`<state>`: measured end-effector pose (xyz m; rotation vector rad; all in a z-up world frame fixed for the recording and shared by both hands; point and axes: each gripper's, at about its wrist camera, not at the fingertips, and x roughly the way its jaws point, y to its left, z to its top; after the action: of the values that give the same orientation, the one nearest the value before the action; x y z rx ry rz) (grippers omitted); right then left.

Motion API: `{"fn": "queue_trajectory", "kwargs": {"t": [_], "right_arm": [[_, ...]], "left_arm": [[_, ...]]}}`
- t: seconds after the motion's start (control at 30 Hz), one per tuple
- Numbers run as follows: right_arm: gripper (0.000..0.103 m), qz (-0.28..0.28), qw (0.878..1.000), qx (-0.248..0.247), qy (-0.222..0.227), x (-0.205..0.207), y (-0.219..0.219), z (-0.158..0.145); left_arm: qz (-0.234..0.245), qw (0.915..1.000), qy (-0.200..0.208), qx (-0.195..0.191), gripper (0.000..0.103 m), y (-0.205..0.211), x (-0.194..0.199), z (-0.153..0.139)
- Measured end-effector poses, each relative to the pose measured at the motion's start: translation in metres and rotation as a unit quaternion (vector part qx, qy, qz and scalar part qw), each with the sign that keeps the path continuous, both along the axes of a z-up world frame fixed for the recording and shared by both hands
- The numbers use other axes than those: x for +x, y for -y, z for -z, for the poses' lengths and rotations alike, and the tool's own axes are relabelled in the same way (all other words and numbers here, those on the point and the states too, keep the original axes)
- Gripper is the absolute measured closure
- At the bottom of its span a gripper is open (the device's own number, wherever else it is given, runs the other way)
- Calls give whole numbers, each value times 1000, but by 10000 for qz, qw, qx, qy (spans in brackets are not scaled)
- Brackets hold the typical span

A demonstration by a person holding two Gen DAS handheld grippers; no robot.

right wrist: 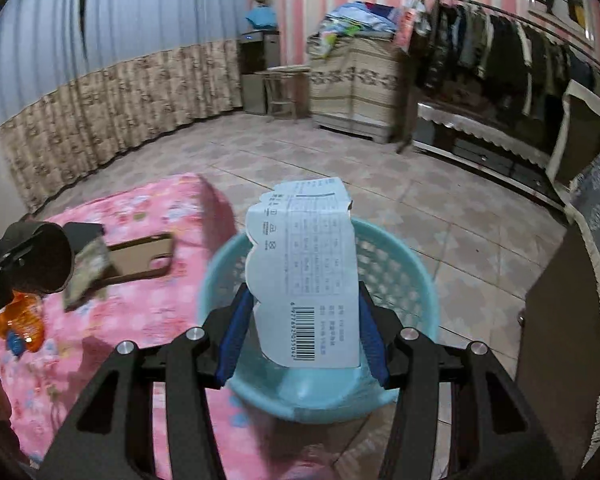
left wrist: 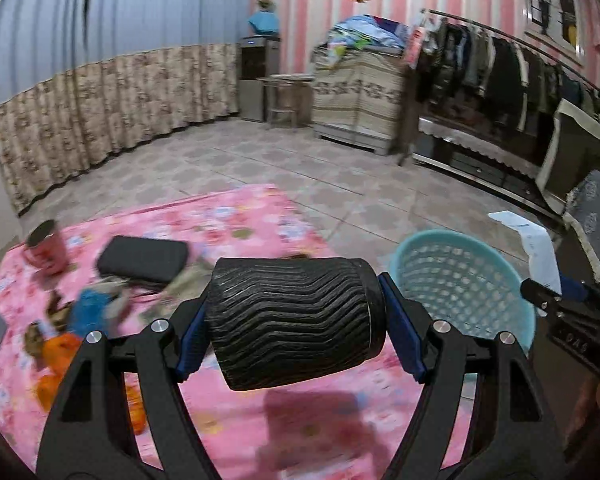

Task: Collect trash
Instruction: 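Carry the roller and receipt to the blue basket and release both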

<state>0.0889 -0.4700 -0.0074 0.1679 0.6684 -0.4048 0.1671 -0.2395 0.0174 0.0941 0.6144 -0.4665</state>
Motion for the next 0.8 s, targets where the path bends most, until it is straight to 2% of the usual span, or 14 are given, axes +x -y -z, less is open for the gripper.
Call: {"fn": "queue_trajectory", "kwargs": {"t": [0.17, 0.3, 0.5, 0.63, 0.8], "right_arm": [[52, 190, 9998, 90, -16, 0, 33, 11], [52, 332, 9992, 216, -13, 0, 54, 18], [52, 439, 9984, 346, 12, 0, 72, 27], [52, 432, 9982, 412, 14, 3, 76, 29], [52, 412, 9981, 455, -29, 8, 76, 36]], "left_arm": [[402, 9991, 58, 82, 29, 53, -2, 7], [599, 9981, -103, 62, 29, 83, 6, 16], [919, 9954, -212, 149, 29, 134, 14, 30], [1028, 9943, -158, 254, 29, 151, 17, 31], [906, 9955, -4, 270, 13, 150, 24, 21]]}}
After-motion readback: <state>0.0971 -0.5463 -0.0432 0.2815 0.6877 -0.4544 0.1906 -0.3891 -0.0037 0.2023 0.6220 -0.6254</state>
